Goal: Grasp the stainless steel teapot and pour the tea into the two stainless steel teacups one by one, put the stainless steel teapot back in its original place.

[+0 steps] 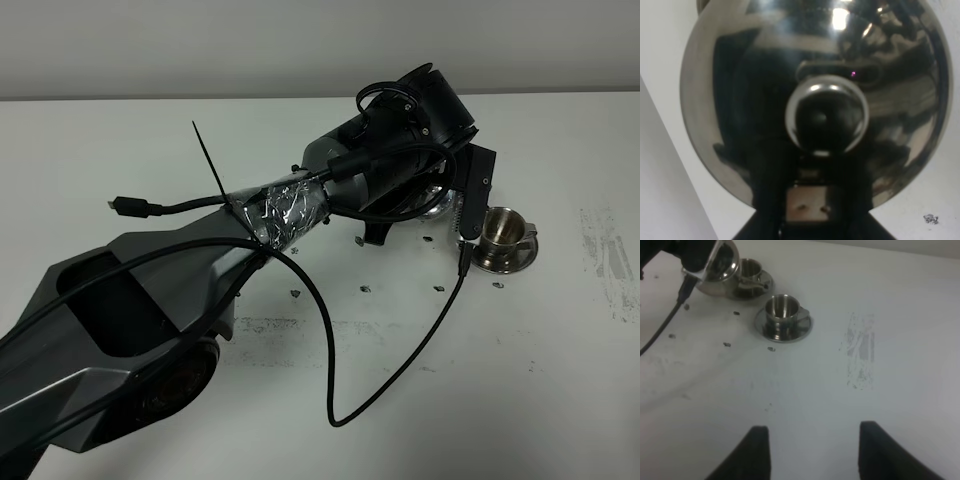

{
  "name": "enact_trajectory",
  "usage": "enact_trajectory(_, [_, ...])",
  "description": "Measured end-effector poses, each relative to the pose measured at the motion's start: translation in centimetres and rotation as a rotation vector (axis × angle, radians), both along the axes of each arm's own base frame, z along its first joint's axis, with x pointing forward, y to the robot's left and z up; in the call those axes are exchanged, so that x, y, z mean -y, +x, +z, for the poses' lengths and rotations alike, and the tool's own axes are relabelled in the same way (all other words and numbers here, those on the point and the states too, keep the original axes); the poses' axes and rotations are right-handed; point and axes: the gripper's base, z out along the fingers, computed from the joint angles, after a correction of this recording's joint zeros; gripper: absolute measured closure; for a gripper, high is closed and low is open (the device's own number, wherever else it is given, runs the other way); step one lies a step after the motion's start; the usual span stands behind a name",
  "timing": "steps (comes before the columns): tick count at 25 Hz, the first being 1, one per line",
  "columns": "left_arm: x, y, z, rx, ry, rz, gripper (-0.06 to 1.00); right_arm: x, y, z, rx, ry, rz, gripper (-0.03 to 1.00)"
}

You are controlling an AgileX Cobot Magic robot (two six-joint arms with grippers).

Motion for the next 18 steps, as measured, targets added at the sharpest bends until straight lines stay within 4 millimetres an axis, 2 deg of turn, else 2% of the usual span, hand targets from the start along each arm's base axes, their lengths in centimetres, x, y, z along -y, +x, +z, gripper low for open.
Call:
enact_trajectory(13, [0.95,-0.36,0.18,0.057,-0.027,-0.008,0.75,0.0,0.0,0.0,0.0,0.0,0.0,0.55])
enact_trajectory(18, [0.97,-0.15,-0.5,0.069,-0.014,0.002,0.75,0.0,0.0,0.0,0.0,0.0,0.0,0.55])
